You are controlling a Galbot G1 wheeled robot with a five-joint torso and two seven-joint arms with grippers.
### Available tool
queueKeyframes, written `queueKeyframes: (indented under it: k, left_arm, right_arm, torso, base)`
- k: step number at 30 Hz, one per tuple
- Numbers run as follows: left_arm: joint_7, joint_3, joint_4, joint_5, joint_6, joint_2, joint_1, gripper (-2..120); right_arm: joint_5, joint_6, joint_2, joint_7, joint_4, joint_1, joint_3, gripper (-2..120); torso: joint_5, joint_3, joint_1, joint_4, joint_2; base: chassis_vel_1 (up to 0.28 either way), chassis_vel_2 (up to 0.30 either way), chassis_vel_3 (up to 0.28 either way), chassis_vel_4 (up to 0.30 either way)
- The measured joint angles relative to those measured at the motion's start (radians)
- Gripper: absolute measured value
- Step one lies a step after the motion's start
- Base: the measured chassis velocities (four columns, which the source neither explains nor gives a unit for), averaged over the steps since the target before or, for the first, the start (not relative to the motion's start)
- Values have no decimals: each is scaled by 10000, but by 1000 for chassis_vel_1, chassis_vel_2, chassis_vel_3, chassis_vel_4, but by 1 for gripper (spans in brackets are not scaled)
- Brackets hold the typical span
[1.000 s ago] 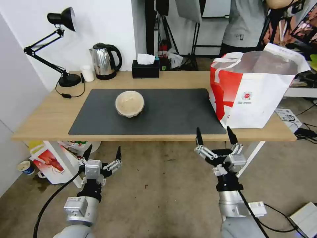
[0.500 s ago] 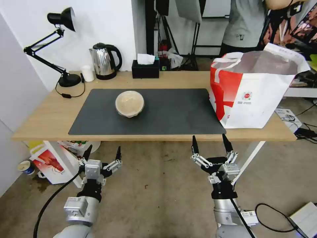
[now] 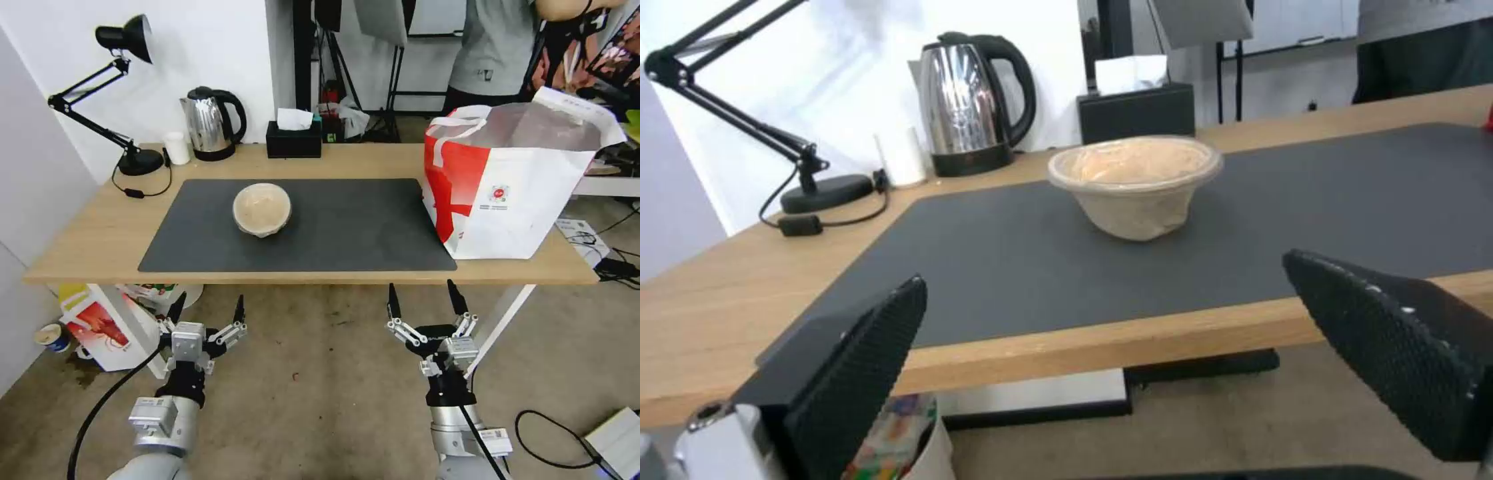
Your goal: Pick up the trash from the table and place it into the takeout bag.
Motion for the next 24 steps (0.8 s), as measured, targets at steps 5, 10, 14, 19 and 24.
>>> queueKeyframes:
  k: [5, 10, 14, 19, 24]
  left_arm:
    - [0, 0, 0, 0, 0, 0, 0, 100]
    - [0, 0, 0, 0, 0, 0, 0, 100]
    - [0, 0, 0, 0, 0, 0, 0, 100]
    - [0, 0, 0, 0, 0, 0, 0, 100]
    - [0, 0, 0, 0, 0, 0, 0, 100]
  right_arm:
    - [-87, 126, 37, -85, -273, 27, -9, 100]
    - [-88, 171, 8, -114, -323, 28, -2, 100]
    - [-84, 177, -3, -137, -324, 23, -1, 100]
    - [-76, 187, -4, -171, -249, 31, 2, 100]
    - [-69, 190, -6, -183, -169, 46, 17, 100]
  torso:
    - [-1, 0, 0, 0, -1]
    - [-1, 0, 0, 0, -2]
    - [-1, 0, 0, 0, -2]
    - [-1, 0, 0, 0, -2]
    - [-1, 0, 0, 0, -2]
  base:
    - [0, 0, 0, 0]
    - [0, 0, 0, 0]
    - [0, 0, 0, 0]
    - [0, 0, 0, 0]
    - [0, 0, 0, 0]
